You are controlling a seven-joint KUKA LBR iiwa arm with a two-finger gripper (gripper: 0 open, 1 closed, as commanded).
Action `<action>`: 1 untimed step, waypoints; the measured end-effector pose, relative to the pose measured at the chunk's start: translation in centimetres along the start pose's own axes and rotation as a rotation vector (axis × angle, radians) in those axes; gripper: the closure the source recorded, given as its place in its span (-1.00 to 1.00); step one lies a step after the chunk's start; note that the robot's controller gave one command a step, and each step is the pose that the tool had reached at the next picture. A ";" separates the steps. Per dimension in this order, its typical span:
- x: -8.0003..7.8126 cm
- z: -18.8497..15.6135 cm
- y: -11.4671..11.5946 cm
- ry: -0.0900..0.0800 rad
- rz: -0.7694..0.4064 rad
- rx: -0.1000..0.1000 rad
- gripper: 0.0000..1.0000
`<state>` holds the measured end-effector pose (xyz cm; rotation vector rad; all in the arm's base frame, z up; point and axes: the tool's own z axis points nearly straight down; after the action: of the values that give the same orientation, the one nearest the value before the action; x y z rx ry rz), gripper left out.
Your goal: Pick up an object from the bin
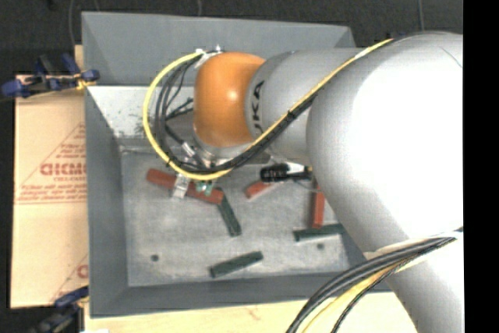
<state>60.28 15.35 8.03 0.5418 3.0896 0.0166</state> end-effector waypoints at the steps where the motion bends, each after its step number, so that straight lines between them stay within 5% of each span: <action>1: 0.0 0.0 0.0 0.000 0.000 0.000 1.00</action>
Offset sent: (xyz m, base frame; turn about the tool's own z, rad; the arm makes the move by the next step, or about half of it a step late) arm -0.0001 0.0000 0.0258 0.0000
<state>60.28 15.35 8.03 0.5423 3.0895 0.0167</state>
